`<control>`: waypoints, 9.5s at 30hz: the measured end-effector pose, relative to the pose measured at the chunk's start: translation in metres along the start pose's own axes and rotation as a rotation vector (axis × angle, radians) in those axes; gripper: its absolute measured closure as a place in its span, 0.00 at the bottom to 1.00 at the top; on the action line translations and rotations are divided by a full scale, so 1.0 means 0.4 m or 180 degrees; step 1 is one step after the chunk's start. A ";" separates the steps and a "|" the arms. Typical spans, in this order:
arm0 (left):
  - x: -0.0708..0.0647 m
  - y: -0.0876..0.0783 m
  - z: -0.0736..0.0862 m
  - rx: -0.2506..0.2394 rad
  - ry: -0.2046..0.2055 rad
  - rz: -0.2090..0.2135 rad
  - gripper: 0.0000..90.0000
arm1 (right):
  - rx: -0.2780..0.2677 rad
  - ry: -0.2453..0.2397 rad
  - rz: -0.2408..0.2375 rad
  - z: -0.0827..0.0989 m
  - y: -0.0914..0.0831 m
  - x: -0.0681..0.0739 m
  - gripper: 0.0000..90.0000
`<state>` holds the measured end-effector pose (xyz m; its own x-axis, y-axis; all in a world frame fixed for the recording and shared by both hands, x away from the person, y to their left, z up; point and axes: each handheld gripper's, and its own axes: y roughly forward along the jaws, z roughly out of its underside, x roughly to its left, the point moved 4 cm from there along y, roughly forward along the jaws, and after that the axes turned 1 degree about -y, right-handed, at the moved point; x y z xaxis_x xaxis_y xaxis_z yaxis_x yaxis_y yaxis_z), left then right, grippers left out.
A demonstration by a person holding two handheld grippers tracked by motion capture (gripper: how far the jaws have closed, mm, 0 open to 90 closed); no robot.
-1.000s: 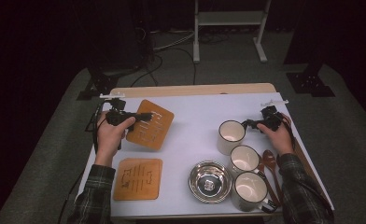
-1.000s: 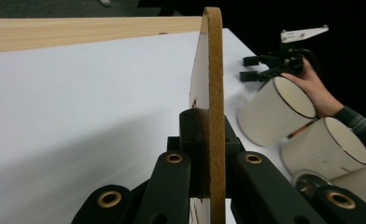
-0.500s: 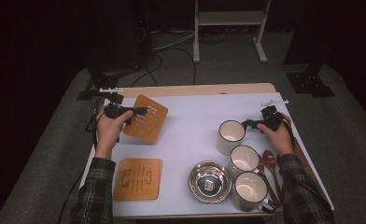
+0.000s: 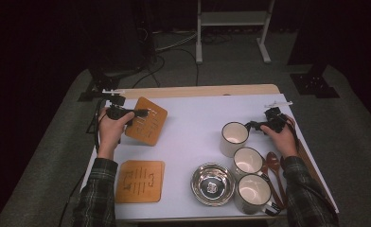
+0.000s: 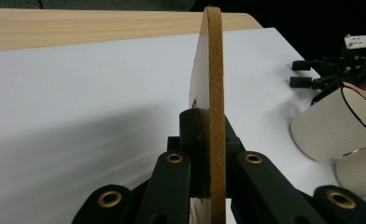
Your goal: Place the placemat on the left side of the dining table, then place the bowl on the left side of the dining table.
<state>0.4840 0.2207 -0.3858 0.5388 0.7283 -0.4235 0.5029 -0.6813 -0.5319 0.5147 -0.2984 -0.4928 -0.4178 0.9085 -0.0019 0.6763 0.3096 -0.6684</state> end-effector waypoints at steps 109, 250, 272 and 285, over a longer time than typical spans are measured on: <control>0.149 0.068 -0.014 0.1293 -0.0440 -0.1718 0.39 | 0.0008 -0.0013 0.0007 0.000 0.000 0.001 0.18; -0.208 0.095 0.153 0.1309 0.0427 -0.0659 0.29 | 0.0022 -0.0011 0.0005 -0.001 0.000 0.000 0.18; -0.354 0.116 0.161 0.1337 0.0715 -0.0306 0.29 | 0.0021 -0.0012 0.0006 -0.001 0.000 0.000 0.18; -0.427 0.166 0.197 0.1501 0.0885 -0.0112 0.29 | 0.0022 -0.0012 0.0005 -0.001 0.000 0.000 0.18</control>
<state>0.3720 0.0571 -0.4066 0.7175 0.6596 -0.2238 0.2008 -0.5036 -0.8403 0.5150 -0.2981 -0.4923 -0.4191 0.9079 -0.0058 0.6728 0.3062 -0.6734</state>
